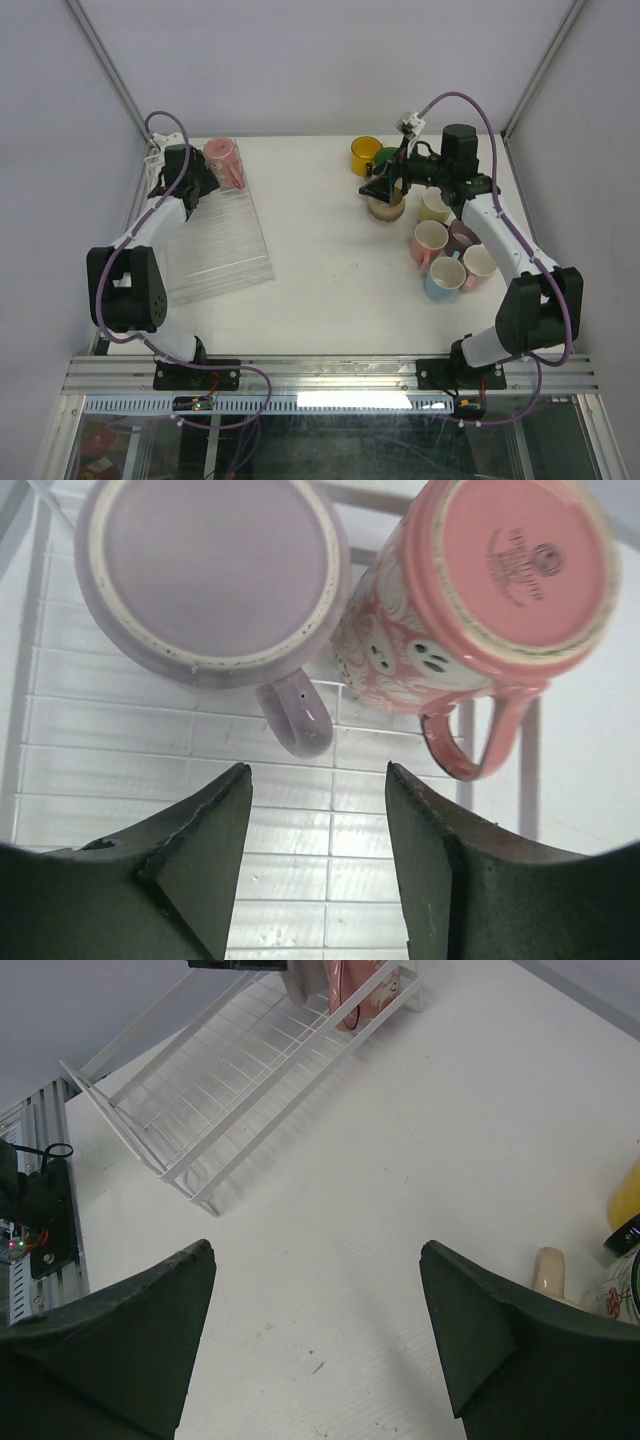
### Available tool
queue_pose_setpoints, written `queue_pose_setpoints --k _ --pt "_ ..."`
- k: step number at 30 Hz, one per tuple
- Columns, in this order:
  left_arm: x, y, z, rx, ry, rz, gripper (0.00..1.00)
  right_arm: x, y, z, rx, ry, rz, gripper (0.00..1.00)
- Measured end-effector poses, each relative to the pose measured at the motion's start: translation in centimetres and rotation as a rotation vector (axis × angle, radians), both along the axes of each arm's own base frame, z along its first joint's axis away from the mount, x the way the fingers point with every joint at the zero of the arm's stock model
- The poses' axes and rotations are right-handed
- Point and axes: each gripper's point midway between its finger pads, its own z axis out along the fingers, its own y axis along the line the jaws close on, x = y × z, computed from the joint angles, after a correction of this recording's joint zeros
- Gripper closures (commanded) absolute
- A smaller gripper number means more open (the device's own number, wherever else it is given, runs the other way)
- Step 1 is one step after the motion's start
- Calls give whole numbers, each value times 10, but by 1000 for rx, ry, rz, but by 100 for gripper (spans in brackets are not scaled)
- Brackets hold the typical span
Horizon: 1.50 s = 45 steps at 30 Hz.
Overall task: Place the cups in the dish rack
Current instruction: Place the cup on the dish rack, then pick up the cup at the center of the board.
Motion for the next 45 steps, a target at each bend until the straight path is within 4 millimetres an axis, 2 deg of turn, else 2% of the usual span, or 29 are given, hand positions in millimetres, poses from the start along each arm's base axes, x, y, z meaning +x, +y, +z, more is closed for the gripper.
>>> queue_pose_setpoints --k 8,11,21,25,29,35,39,45 --pt "-17 -4 61 6 -112 -50 46 -2 -1 -2 -7 10 2 14" --pt "-27 1 72 14 -118 -54 52 -3 -1 -4 -10 15 3 14" --pt "-40 74 83 -22 -85 92 90 -4 -1 -5 -12 20 3 14" --pt "-29 95 70 -46 -52 133 100 -3 -1 -5 -14 15 5 14" --pt "-19 108 42 -60 21 150 100 -3 -1 -5 -16 12 5 14" --pt "-4 114 10 -54 99 138 100 -3 -1 -5 -17 9 5 14" --pt "5 116 0 -58 121 133 100 -3 -2 -5 -19 8 3 14" --pt "10 108 -14 -94 140 94 100 -2 -2 -5 -21 8 0 14"
